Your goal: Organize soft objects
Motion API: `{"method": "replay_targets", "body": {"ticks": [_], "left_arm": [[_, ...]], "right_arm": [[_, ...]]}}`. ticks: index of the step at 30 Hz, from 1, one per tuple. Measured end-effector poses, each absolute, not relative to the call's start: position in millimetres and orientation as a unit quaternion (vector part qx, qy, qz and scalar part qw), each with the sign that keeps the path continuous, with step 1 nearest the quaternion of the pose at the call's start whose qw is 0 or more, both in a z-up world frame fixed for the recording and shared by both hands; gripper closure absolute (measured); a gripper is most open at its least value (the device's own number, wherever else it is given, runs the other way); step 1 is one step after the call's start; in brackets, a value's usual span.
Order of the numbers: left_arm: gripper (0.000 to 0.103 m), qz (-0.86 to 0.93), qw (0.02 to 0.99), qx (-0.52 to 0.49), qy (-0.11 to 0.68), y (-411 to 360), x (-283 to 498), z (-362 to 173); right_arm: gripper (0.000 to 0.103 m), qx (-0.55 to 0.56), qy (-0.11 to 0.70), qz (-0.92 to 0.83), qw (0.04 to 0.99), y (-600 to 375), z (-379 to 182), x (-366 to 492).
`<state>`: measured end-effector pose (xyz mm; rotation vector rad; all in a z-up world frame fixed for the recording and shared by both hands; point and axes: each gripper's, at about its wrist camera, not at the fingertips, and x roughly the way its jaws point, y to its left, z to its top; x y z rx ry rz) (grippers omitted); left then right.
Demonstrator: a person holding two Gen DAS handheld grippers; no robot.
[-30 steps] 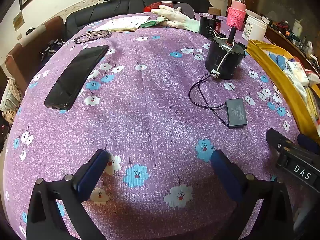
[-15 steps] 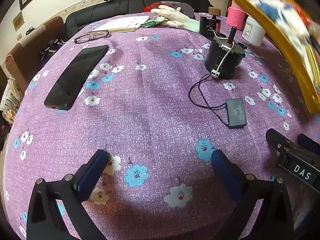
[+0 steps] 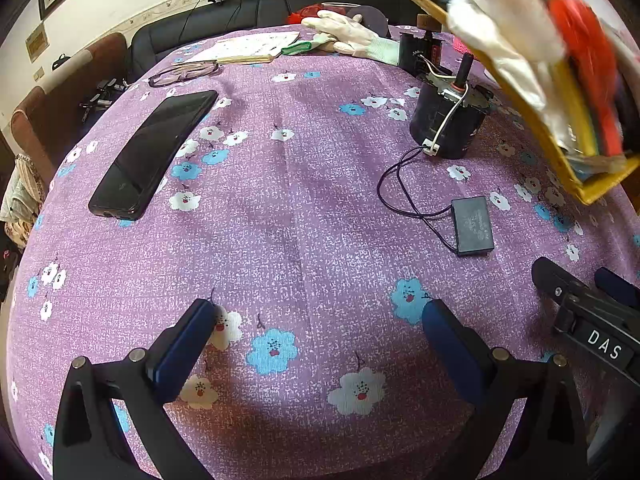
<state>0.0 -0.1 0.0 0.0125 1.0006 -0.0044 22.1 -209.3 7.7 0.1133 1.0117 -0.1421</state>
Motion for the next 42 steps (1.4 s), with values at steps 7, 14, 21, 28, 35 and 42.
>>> {"method": "replay_targets", "body": {"ticks": [7, 14, 21, 28, 35, 42], "left_arm": [[0.000, -0.002, 0.877, 0.006, 0.480, 0.0, 0.0, 0.0], [0.000, -0.002, 0.877, 0.006, 0.480, 0.0, 0.0, 0.0], [0.000, -0.002, 0.877, 0.006, 0.480, -0.1, 0.0, 0.0], [0.000, -0.002, 0.877, 0.006, 0.480, -0.1, 0.0, 0.2], [0.000, -0.002, 0.877, 0.006, 0.480, -0.1, -0.1, 0.1], [0.000, -0.002, 0.877, 0.006, 0.480, -0.1, 0.0, 0.1]], "right_arm": [[0.001, 0.054, 0.484, -0.068, 0.871, -209.6, 7.7, 20.8], [0.001, 0.054, 0.484, -0.068, 0.871, -209.6, 8.6, 21.3], [0.001, 0.054, 0.484, -0.068, 0.871, -206.6, 7.5, 21.6], [0.001, 0.054, 0.484, -0.068, 0.871, -205.1, 7.6, 20.9], [0.001, 0.054, 0.484, -0.068, 0.871, -205.6, 7.6, 21.1], [0.001, 0.054, 0.484, -0.068, 0.871, -206.0, 7.6, 21.2]]}}
